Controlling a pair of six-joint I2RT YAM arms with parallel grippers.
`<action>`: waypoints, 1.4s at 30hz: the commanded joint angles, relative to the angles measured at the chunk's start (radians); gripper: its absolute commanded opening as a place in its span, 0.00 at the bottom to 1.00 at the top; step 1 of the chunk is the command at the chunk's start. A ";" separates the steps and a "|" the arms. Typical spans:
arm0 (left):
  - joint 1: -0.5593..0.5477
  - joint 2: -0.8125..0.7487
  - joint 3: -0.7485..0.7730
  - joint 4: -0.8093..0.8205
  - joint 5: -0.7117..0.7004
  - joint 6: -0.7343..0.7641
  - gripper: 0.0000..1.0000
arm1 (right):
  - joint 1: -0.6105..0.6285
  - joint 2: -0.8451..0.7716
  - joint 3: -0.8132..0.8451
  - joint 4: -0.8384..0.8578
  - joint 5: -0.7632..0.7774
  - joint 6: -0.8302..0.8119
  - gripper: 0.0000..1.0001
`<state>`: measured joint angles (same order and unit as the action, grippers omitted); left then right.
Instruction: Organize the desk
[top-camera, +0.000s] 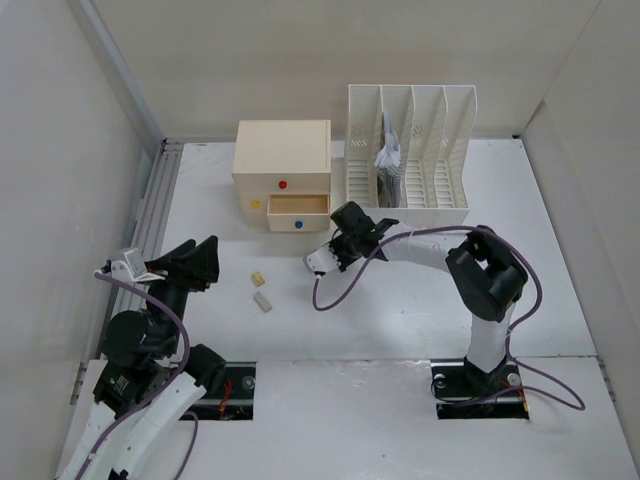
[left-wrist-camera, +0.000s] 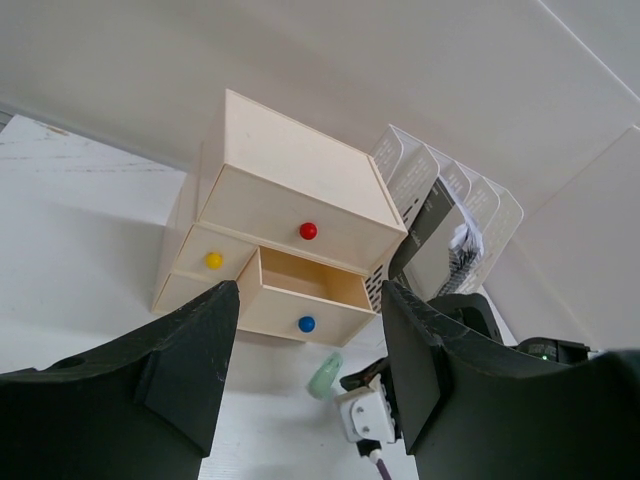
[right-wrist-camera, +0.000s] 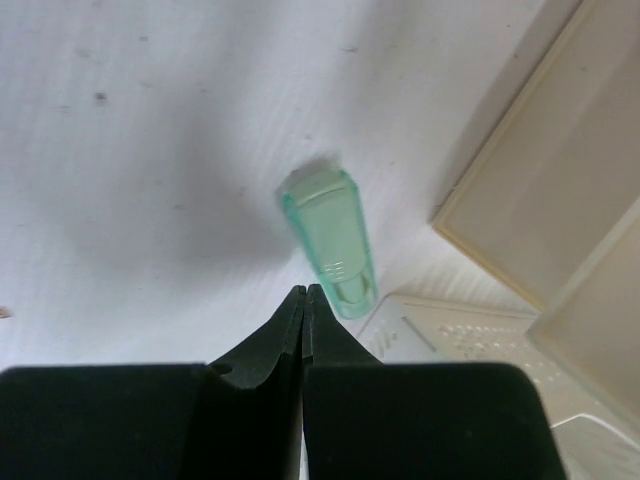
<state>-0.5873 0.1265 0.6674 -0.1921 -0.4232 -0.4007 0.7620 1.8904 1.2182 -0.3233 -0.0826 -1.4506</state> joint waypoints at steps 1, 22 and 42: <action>0.004 -0.018 -0.002 0.037 -0.008 0.008 0.56 | 0.013 -0.082 -0.035 0.035 -0.040 0.059 0.00; 0.004 -0.018 -0.002 0.037 -0.008 0.008 0.56 | 0.003 0.096 0.075 0.191 0.053 0.145 0.00; 0.004 -0.018 -0.002 0.037 -0.008 0.008 0.57 | 0.013 -0.045 0.010 0.058 0.004 0.266 0.00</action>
<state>-0.5873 0.1200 0.6674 -0.1917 -0.4232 -0.4007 0.7673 1.8877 1.1885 -0.2459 -0.0483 -1.2594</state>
